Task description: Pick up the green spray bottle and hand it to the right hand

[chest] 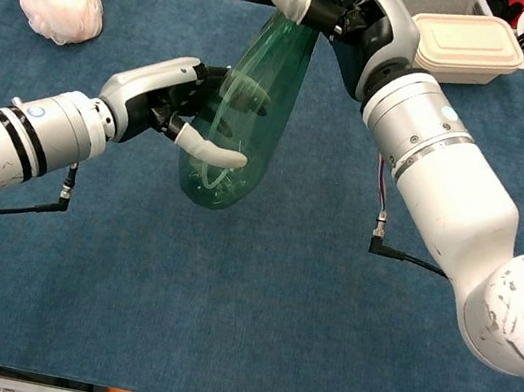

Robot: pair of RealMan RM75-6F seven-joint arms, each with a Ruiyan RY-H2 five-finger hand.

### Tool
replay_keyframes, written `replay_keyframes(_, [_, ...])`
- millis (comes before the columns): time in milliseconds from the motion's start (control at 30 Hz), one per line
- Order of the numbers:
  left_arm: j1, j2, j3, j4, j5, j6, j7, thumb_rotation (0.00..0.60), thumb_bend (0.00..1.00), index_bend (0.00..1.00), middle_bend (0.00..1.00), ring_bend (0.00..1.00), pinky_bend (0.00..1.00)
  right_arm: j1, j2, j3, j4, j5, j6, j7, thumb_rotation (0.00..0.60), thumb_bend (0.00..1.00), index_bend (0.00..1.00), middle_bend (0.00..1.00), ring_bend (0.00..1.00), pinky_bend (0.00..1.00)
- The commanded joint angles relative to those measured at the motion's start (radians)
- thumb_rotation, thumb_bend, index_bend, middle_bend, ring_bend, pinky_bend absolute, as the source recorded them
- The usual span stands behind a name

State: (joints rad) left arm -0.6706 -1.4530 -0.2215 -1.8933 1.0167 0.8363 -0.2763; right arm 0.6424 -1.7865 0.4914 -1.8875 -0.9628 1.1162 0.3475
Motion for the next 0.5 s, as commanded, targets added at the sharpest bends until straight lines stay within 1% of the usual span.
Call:
replay_keyframes(33, [0.000, 0.000, 0.000, 0.001, 0.002, -0.001, -0.002, 0.600, 0.19, 0.23, 0.22, 0.14, 0.45, 0.000, 0.000, 0.001, 0.001, -0.001, 0.001, 0.001, 0.600, 0.52, 0.50, 0.34, 0.20, 0.17])
replay_keyframes(333, [-0.001, 0.003, 0.000, 0.004, 0.001, -0.009, -0.007, 0.600, 0.19, 0.17, 0.19, 0.12, 0.44, -0.002, 0.000, 0.008, 0.003, 0.003, 0.005, 0.001, 0.600, 0.54, 0.50, 0.37, 0.24, 0.23])
replay_keyframes(500, [-0.004, 0.004, -0.002, 0.007, 0.000, -0.015, -0.012, 0.600, 0.19, 0.10, 0.14, 0.08, 0.43, -0.001, 0.002, 0.008, 0.004, 0.005, 0.003, -0.002, 0.600, 0.54, 0.50, 0.37, 0.25, 0.24])
